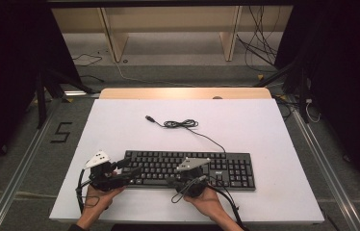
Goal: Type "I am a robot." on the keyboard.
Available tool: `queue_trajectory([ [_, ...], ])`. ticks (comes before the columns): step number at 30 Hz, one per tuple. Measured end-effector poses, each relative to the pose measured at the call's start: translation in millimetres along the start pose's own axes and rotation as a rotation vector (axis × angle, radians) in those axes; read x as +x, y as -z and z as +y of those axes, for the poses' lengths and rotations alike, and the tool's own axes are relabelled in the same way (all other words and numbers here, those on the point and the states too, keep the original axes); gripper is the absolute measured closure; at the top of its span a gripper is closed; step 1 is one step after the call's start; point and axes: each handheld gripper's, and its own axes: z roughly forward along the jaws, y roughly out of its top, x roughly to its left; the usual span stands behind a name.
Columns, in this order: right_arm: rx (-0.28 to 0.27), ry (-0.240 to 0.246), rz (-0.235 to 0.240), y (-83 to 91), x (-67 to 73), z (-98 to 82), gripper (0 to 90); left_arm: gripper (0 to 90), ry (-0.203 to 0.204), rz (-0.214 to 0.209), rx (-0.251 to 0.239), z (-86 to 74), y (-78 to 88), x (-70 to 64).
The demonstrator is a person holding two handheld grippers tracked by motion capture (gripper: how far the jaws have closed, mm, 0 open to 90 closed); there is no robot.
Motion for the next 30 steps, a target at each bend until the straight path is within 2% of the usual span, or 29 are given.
queue_trajectory([
  [9, 0.015, -0.002, -0.009, -3.1, -1.1, -0.5, 90.0, 31.1, -0.014, -0.017, -0.004, -0.5, -0.2, -2.7],
  [30, 0.040, -0.012, -0.031, -9.8, -4.6, -2.0, 90.0, 30.6, -0.016, -0.014, 0.006, -0.7, -0.6, -2.5],
])
